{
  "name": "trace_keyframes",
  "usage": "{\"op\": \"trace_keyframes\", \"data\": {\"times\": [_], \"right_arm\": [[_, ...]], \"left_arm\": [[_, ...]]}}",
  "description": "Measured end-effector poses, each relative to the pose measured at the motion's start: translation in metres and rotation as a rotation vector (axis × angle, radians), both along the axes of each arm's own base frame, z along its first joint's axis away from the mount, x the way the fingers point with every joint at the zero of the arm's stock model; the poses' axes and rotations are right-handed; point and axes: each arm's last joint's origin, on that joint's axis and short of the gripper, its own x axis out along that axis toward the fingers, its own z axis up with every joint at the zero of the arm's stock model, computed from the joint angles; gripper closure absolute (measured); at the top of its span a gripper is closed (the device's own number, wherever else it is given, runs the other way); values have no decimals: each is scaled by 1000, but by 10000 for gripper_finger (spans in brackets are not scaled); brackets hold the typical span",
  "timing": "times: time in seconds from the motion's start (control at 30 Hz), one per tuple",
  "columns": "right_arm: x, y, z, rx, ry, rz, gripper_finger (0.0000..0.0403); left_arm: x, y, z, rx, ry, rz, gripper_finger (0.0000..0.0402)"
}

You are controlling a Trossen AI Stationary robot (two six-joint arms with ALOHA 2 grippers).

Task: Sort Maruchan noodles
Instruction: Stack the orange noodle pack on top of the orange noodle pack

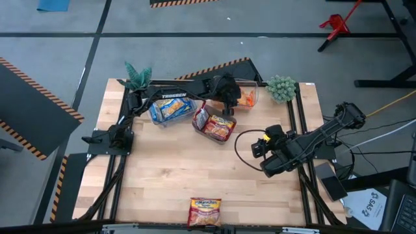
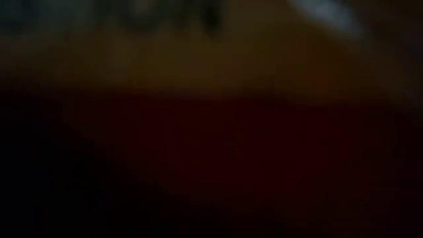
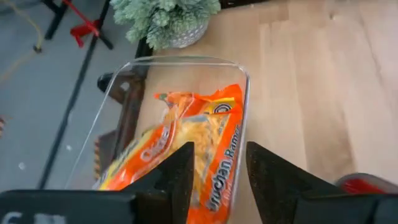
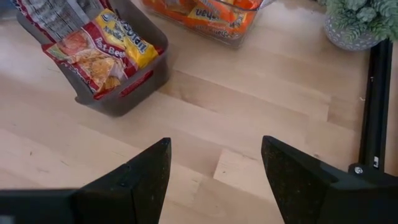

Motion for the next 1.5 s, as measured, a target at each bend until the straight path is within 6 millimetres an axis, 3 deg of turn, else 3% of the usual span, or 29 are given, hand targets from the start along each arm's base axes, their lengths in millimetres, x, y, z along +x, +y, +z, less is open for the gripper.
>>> {"op": "trace_keyframes", "data": {"times": [0.23, 0.37, 0.5, 0.63, 0.87, 0.97, 1.1, 1.3, 1.5], "right_arm": [[5, -3, 2, -60, -77, -4, 164], [10, -12, 2, -73, -70, -25, 164], [15, -20, 2, -78, -56, -25, 164], [20, -23, 2, -73, -69, -27, 164], [25, -30, 2, -74, -89, -43, 164], [27, -37, 2, -99, -92, -71, 164], [31, -59, -2, -110, -62, -150, 164], [36, -109, -14, -57, 78, -226, 164], [54, -157, -14, 63, 68, -63, 164]], "left_arm": [[-28, -5, 46, 22, -3, 56, 253], [-45, 19, 57, 30, -1, 122, 257], [-55, 54, 41, -78, 5, 200, 265], [-50, 67, 14, -182, 27, 196, 282], [-25, 49, -34, -239, 132, 117, 316], [-18, 36, -36, -251, 128, 75, 323], [-11, 19, -35, -271, 122, -16, 331], [-6, 1, -35, -332, 127, -159, 333], [-17, 13, -25, -235, 162, -92, 333]]}}
